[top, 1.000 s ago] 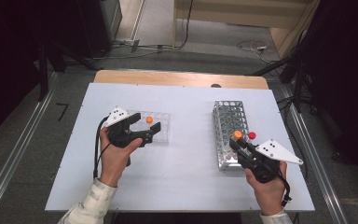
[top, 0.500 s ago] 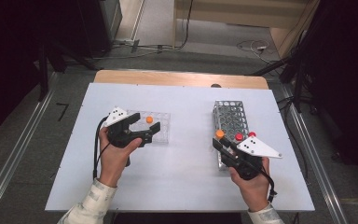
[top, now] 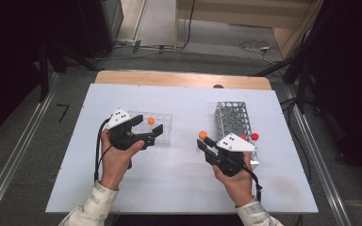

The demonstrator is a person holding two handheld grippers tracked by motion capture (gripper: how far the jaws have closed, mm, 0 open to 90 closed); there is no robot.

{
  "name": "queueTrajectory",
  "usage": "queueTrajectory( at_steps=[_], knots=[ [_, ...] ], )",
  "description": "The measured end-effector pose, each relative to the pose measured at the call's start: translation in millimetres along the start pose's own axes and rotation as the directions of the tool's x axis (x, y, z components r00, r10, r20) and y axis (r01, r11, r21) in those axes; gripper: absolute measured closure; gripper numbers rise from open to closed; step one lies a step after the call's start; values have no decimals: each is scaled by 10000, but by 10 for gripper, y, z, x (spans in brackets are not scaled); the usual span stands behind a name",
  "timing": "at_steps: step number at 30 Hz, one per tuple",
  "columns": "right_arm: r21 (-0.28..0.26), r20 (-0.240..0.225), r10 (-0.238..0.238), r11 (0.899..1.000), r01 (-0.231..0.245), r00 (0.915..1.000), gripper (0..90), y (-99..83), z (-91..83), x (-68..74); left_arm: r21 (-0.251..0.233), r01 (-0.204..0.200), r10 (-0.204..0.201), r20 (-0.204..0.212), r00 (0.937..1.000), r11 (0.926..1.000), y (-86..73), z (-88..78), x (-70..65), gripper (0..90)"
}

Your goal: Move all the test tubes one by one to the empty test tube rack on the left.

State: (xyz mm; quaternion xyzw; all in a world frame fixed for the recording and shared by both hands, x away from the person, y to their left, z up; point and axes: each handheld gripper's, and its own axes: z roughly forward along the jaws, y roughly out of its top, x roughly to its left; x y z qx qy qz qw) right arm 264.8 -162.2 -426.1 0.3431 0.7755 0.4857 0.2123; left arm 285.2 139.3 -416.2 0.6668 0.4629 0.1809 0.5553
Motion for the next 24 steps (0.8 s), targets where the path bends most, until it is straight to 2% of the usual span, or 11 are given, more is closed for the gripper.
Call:
queueTrajectory(
  at_steps=[7, 13, 17, 19, 24],
  knots=[
    [192, -283, -152, 9997, 158, 9995, 710, 22, 217, 145, 46, -116, 116, 126, 9999, 9999, -6, 8, -57, 125],
    [319, -468, -222, 9992, 237, 9987, 710, 44, 387, 261, 47, -320, 318, 466, 9984, 9995, -12, 17, -142, 134],
    [421, -598, -233, 9988, 258, 9979, 710, 59, 480, 322, 113, -519, 507, 860, 9950, 9986, -27, 35, -204, 162],
    [472, -684, -249, 9985, 282, 9973, 710, 74, 523, 348, 289, -709, 671, 1172, 9908, 9971, -44, 60, -244, 207],
    [569, -832, -282, 9978, 330, 9961, 710, 89, 593, 408, 545, -1023, 934, 1464, 9848, 9933, -84, 112, -322, 296]
  ],
)
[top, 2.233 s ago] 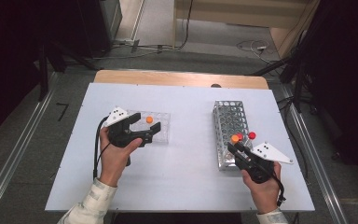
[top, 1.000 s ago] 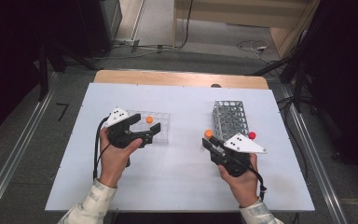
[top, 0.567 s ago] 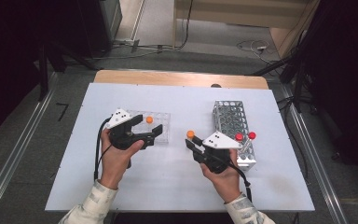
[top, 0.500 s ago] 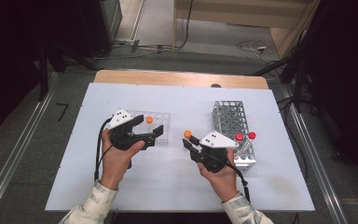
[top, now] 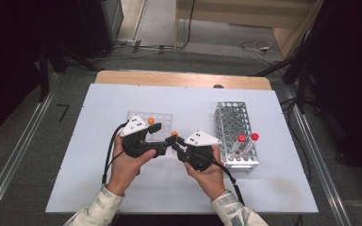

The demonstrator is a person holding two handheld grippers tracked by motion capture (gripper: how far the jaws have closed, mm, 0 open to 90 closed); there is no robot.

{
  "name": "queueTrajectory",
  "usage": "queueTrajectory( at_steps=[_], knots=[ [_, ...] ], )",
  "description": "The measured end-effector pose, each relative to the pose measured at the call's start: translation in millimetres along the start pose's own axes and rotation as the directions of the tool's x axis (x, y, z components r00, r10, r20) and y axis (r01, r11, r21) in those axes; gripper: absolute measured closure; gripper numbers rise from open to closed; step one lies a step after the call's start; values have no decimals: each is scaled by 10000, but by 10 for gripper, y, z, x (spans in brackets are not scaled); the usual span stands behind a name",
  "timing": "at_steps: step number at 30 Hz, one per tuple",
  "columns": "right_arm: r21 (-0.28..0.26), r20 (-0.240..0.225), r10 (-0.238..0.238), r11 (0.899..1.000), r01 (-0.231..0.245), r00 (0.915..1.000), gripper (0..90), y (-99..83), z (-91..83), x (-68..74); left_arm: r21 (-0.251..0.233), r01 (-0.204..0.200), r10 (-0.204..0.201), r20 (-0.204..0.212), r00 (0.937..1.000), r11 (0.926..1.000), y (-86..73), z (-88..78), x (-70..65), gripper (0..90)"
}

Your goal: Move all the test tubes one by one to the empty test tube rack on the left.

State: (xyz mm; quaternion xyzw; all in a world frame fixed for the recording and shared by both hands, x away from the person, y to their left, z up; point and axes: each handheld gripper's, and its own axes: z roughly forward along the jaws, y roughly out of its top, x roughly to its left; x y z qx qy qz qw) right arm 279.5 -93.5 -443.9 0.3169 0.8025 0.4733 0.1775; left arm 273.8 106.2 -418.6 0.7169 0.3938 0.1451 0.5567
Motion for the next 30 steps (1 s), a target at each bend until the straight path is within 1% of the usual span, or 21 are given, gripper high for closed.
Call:
queueTrajectory(
  at_steps=[2, 4, 9, 11, 14, 18, 19, 20, 22, 23, 24, 25, 26, 27, 30],
  knots=[
    [-20, -51, -13, 10000, 13, 10000, 710, 5, 11, 21, 56, -39, 38, 122, 9999, 10000, -10, 12, -7, 348],
    [-30, -96, -48, 10000, 47, 9999, 710, 13, 13, 39, 77, -84, 84, 27, 10000, 9999, -21, 19, -11, 381],
    [-144, -196, -94, 9999, 91, 9998, 710, 37, 1, 72, 185, -288, 290, -77, 9996, 9994, -42, 34, -14, 520],
    [-167, -203, -127, 9998, 123, 9997, 710, 43, -4, 83, 163, -305, 305, -3, 9995, 9994, -48, 31, -16, 608],
    [-175, -231, -164, 9997, 160, 9996, 710, 43, 0, 93, 195, -336, 336, 1, 9994, 9992, -49, 29, -20, 700],
    [-168, -237, -151, 9998, 147, 9996, 707, 41, 2, 97, 210, -360, 360, -7, 9994, 9991, -48, 24, -23, 706],
    [-184, -248, -146, 9997, 142, 9996, 691, 41, 0, 99, 222, -377, 378, -15, 9993, 9990, -45, 21, -21, 707],
    [-235, -314, -112, 9997, 105, 9994, 646, 42, -6, 101, 215, -384, 384, -15, 9993, 9990, -43, 16, -17, 707],
    [-278, -666, -14, 9996, -4, 9978, 493, 47, -14, 106, 194, -344, 345, -30, 9994, 9992, -33, 2, -6, 708],
    [-318, -765, 11, 9995, -35, 9971, 429, 46, -17, 110, 145, -320, 320, -39, 9995, 9994, -28, -6, -1, 708],
    [-301, -828, 49, 9995, -74, 9966, 392, 43, -27, 117, 154, -312, 314, -65, 9995, 9994, -20, -19, 6, 708],
    [-304, -944, 52, 9995, -81, 9955, 361, 39, -34, 121, 93, -278, 278, -58, 9996, 9996, -12, -30, 14, 708],
    [-333, -966, 46, 9994, -79, 9953, 330, 34, -42, 125, 49, -257, 257, -82, 9996, 9997, -3, -45, 22, 708],
    [-365, -909, -14, 9993, -20, 9959, 313, 28, -54, 126, 7, -220, 220, -113, 9997, 9998, 8, -64, 30, 708],
    [-404, -1034, 83, 9991, -125, 9946, 289, 8, -97, 126, -300, -84, 76, -243, 9997, 9995, 44, -130, 69, 708]
  ],
)
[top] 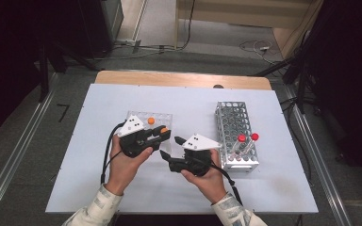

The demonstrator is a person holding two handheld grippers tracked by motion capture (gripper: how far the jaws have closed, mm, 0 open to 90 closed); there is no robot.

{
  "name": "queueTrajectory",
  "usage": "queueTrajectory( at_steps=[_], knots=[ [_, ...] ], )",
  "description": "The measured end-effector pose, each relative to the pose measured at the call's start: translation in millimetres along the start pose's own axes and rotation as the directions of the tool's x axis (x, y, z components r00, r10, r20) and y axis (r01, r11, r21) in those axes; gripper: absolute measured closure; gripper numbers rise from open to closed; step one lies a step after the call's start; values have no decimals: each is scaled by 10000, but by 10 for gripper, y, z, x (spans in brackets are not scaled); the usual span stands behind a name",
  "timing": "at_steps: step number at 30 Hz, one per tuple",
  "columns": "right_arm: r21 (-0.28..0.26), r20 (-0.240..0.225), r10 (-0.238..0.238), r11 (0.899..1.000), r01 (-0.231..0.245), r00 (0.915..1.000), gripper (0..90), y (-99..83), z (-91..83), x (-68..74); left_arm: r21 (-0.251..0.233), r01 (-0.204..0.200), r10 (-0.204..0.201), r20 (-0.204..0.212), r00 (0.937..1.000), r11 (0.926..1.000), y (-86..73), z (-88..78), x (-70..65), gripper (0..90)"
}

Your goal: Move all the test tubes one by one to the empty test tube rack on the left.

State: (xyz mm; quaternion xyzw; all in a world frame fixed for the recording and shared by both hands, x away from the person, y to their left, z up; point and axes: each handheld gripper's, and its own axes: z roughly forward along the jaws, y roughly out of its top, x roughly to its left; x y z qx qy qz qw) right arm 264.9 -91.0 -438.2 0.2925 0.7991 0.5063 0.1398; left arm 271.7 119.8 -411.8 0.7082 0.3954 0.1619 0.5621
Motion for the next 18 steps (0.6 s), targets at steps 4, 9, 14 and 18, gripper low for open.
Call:
queueTrajectory(
  at_steps=[4, 9, 14, 18],
  knots=[
    [64, -88, -28, 10000, 29, 10000, 279, -42, -63, -8, -253, 210, -215, -197, 9996, 9995, 52, -96, 83, 708],
    [36, -44, 79, 10000, -79, 10000, 280, -94, -144, -41, -466, 336, -363, -581, 9977, 9983, 77, -177, 178, 708],
    [81, 37, 76, 9999, -77, 10000, 280, -135, -183, -70, -507, 418, -461, -863, 9952, 9978, 88, -208, 246, 708],
    [125, 85, 59, 9999, -60, 9999, 279, -164, -213, -73, -555, 354, -413, -1081, 9933, 9978, 123, -221, 268, 709]
  ],
)
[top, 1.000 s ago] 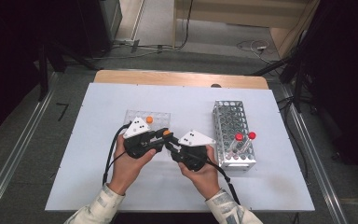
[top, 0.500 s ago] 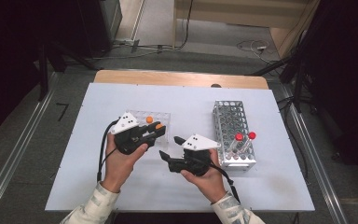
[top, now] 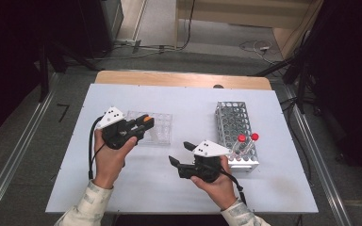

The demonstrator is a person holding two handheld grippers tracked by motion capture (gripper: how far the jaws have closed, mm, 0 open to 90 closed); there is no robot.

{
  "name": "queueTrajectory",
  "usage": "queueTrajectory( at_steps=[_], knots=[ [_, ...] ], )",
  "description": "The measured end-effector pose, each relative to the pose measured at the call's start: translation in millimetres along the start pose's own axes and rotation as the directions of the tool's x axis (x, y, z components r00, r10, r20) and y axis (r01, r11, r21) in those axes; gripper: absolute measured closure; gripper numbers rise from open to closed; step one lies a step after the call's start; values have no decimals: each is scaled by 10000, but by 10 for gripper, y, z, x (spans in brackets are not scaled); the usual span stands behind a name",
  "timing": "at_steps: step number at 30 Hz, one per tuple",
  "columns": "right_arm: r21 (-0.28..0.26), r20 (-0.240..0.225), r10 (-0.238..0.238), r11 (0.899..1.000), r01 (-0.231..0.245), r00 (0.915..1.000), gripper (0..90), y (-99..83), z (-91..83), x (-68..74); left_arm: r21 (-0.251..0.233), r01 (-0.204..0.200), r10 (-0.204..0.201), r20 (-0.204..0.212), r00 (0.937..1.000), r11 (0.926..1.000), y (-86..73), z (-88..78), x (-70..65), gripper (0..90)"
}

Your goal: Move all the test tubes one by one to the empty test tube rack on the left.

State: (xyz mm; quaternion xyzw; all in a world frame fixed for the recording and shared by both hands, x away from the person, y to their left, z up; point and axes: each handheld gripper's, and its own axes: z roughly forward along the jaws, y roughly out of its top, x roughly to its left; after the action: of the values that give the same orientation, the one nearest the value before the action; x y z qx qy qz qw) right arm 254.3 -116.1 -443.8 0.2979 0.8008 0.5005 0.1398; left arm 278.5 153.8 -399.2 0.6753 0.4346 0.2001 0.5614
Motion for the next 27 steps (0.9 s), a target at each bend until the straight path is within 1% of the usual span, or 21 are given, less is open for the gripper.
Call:
queueTrajectory(
  at_steps=[3, 5, 8, 11, 14, 21, 27],
  knots=[
    [26, 3, -19, 10000, 19, 10000, 274, -28, -33, 4, -60, 25, -26, -159, 9999, 10000, 30, -22, 42, 708],
    [30, 13, -51, 10000, 51, 10000, 269, -53, -53, 0, -106, 112, -116, -358, 9993, 9999, 47, -41, 78, 708],
    [21, 61, 31, 10000, -31, 10000, 255, -83, -78, -16, -273, 244, -258, -519, 9983, 9993, 76, -62, 133, 709],
    [-26, 90, 165, 9999, -165, 9998, 253, -94, -96, -42, -309, 295, -314, -654, 9974, 9991, 94, -63, 163, 709],
    [-21, 89, 201, 9998, -201, 9998, 251, -101, -104, -54, -234, 209, -227, -817, 9964, 9995, 108, -60, 188, 709],
    [-45, 83, 225, 9997, -224, 9997, 250, -106, -111, -55, -388, 223, -266, -1136, 9932, 9990, 173, -70, 271, 709],
    [-73, 73, 216, 9997, -216, 9997, 250, -105, -133, -61, -415, 183, -239, -1375, 9902, 9990, 198, -8, 323, 709]
  ],
)
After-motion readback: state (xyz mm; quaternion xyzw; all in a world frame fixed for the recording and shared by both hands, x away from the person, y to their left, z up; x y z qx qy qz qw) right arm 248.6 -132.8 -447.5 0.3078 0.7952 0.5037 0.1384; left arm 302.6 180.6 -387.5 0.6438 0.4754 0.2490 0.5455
